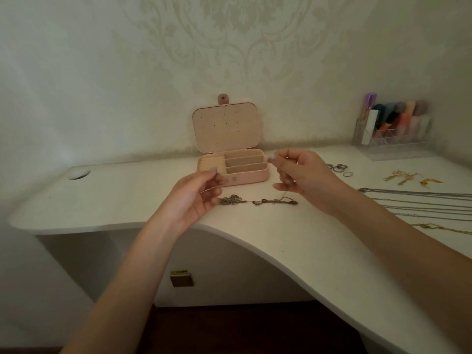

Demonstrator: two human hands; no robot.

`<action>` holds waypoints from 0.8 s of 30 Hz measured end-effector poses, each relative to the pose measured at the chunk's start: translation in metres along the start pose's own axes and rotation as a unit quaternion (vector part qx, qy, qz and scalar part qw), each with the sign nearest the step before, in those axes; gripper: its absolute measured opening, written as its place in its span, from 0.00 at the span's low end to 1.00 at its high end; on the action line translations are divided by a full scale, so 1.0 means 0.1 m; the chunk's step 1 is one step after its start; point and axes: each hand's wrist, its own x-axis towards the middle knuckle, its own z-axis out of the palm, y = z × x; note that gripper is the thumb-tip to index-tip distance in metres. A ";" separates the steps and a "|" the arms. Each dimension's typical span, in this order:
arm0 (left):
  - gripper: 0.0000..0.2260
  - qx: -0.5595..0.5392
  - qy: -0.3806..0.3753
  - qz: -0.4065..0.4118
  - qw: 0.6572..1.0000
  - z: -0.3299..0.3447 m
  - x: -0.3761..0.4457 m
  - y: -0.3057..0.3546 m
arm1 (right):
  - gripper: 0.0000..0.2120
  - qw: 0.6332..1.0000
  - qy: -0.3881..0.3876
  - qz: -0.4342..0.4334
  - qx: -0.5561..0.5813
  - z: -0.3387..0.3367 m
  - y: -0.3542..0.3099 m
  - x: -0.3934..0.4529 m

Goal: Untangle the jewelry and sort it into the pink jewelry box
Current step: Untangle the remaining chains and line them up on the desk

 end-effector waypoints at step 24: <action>0.06 0.367 0.177 0.209 0.889 -0.32 0.19 0.25 | 0.07 0.981 0.146 -0.110 -0.059 -0.19 -0.20 0.04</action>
